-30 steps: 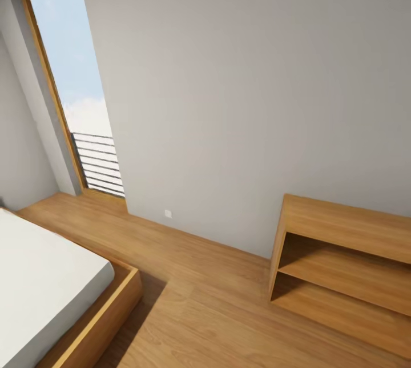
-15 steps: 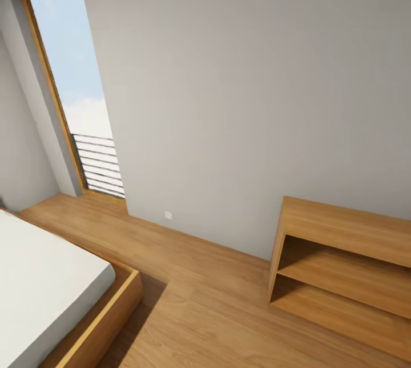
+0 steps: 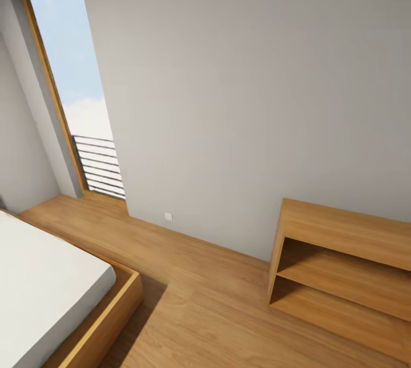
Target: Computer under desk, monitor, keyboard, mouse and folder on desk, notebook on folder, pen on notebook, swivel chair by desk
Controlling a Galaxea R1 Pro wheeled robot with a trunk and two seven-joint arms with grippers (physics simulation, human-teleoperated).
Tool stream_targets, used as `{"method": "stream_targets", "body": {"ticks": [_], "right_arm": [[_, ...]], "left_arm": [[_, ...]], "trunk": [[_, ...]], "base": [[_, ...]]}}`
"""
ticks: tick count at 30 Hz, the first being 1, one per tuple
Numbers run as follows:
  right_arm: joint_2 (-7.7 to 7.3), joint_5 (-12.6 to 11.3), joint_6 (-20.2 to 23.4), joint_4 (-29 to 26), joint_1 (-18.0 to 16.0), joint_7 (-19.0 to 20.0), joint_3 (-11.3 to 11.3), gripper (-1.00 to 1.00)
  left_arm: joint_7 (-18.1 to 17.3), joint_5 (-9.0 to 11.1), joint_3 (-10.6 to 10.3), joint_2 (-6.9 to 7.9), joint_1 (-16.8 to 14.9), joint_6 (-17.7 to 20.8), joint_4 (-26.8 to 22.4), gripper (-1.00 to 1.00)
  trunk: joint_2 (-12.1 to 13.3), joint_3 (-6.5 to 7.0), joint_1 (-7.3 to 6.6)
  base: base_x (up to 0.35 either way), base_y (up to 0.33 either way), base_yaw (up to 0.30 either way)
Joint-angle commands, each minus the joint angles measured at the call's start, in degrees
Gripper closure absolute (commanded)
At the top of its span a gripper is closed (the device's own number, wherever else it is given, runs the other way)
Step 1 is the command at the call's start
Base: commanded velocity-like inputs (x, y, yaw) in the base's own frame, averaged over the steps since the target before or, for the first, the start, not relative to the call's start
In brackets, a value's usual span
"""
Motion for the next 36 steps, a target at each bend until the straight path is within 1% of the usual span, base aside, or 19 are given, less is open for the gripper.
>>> {"method": "stream_targets", "body": {"ticks": [1, 4, 6, 7, 8, 9, 10, 11, 12, 13, 14, 18, 20, 22, 24, 28, 30, 31, 36], "right_arm": [[0.02, -0.11, -0.24, 0.11, -0.03, 0.05, -0.24, -1.0], [-0.12, 0.09, -1.16, 0.38, -0.03, -0.25, -0.36, -1.0], [-0.07, 0.11, -3.12, 0.5, -0.03, -1.19, -0.44, -1.0], [-0.03, 0.15, -5.27, 0.61, -0.03, -2.67, -0.44, -1.0], [0.02, 0.23, -9.33, 0.97, -0.03, -5.94, -0.28, -1.0], [0.1, 0.38, -15.43, 2.52, -0.03, -10.24, -0.01, -1.0], [0.11, 0.41, -16.81, 3.01, -0.03, -11.04, 0.03, -1.0], [0.12, 0.46, -18.85, 3.85, -0.03, -12.19, 0.11, -1.0], [0.13, 0.49, -19.54, 4.2, -0.03, -12.6, 0.15, -1.0], [0.16, 0.56, -20.87, 4.96, -0.03, -13.52, 0.22, -1.0], [0.15, 0.57, -20.92, 5.12, -0.03, -13.75, 0.22, -1.0], [0.15, 0.61, -20.92, 5.29, -0.03, -15.07, 0.21, -1.0], [0.19, 0.64, -20.92, 5.62, -0.03, -17.87, 0.24, -1.0], [0.15, 0.77, -20.92, 5.78, -0.03, -19.46, 0.36, -1.0], [0.11, 0.88, -20.92, 5.83, -0.03, -20.18, 0.41, -1.0], [0.08, 0.78, -19.88, 5.8, -0.03, -20.61, 0.37, -1.0], [0.01, 0.66, -18.01, 5.59, -0.03, -20.79, 0.31, -1.0], [-0.05, 0.56, -15.5, 5.17, -0.08, -21.06, 0.08, -1.0], [0.12, 1.19, -15.08, 2.82, -0.52, -21.27, 0.31, -1.0]], "left_arm": [[0.0, 0.01, 0.17, -0.01, -0.01, -0.27, -0.01, -1.0], [-0.01, 0.05, 0.18, 0.02, -0.01, -0.84, 0.09, -1.0], [-0.04, 0.05, 0.14, 0.0, -0.01, -1.12, 0.11, -1.0], [-0.07, 0.02, 0.12, -0.01, -0.01, -1.57, 0.12, -1.0], [-0.1, 0.0, 0.11, -0.02, -0.01, -3.03, 0.38, -1.0], [-0.11, -0.01, 0.1, -0.03, -0.01, -6.41, 1.53, -1.0], [-0.12, -0.01, 0.1, -0.03, -0.01, -7.43, 1.87, -1.0], [-0.12, -0.01, 0.1, -0.03, -0.01, -9.59, 2.52, -1.0], [-0.12, -0.01, 0.1, -0.03, -0.01, -10.64, 2.83, -1.0], [-0.11, -0.01, 0.1, -0.03, -0.01, -13.58, 3.77, -1.0], [-0.11, -0.01, 0.1, -0.03, -0.01, -14.38, 4.06, -1.0], [-0.12, -0.02, 0.1, -0.03, -0.01, -16.6, 5.08, -1.0], [-0.12, -0.02, 0.1, -0.03, -0.01, -17.32, 5.48, -1.0], [-0.12, -0.02, 0.1, -0.03, -0.01, -17.5, 5.61, -1.0], [-0.12, -0.02, 0.1, -0.03, -0.01, -17.58, 5.69, -1.0], [-0.12, -0.02, 0.1, -0.03, -0.01, -17.64, 5.73, -1.0], [-0.13, -0.02, 0.1, -0.03, -0.01, -17.66, 5.75, -1.0], [-0.13, -0.02, 0.1, -0.03, -0.01, -17.67, 5.76, -1.0], [-0.13, -0.02, 0.17, 0.04, -0.01, -17.62, 5.76, -1.0]], "trunk": [[0.37, 0.12, -0.22], [1.57, 0.66, -0.88], [2.38, 1.02, -1.32], [2.78, 1.2, -1.54], [3.18, 1.38, -1.76], [3.58, 1.56, -1.98], [3.98, 1.74, -2.2], [4.38, 1.92, -2.42], [4.78, 2.1, -2.64], [5.18, 2.28, -2.86], [5.58, 2.46, -3.08], [5.58, 2.46, -3.08], [5.58, 2.46, -3.08], [5.58, 2.46, -3.08], [5.58, 2.46, -3.08], [5.58, 2.46, -3.08], [5.58, 2.46, -3.08], [5.58, 2.46, -3.08], [5.58, 2.46, -3.08]], "base": [[0.0, 0.0, 0.0], [0.0, 0.0, 0.0], [0.0, 0.0, 0.0], [0.0, 0.0, 0.0], [0.0, 0.0, 0.0], [0.0, 0.0, 0.0], [0.0, 0.0, 0.0], [0.0, 0.0, 0.0], [0.0, 0.0, 0.0], [0.0, 0.0, 0.0], [0.0, 0.0, 0.0], [0.0, 0.0, 0.0], [0.0, 0.0, 0.0], [0.0, 0.0, 0.0], [0.0, 0.0, 0.0], [0.0, 0.0, 0.0], [0.0, 0.0, 0.0], [0.0, 0.0, 0.0], [0.0, 0.0, 0.0]]}}
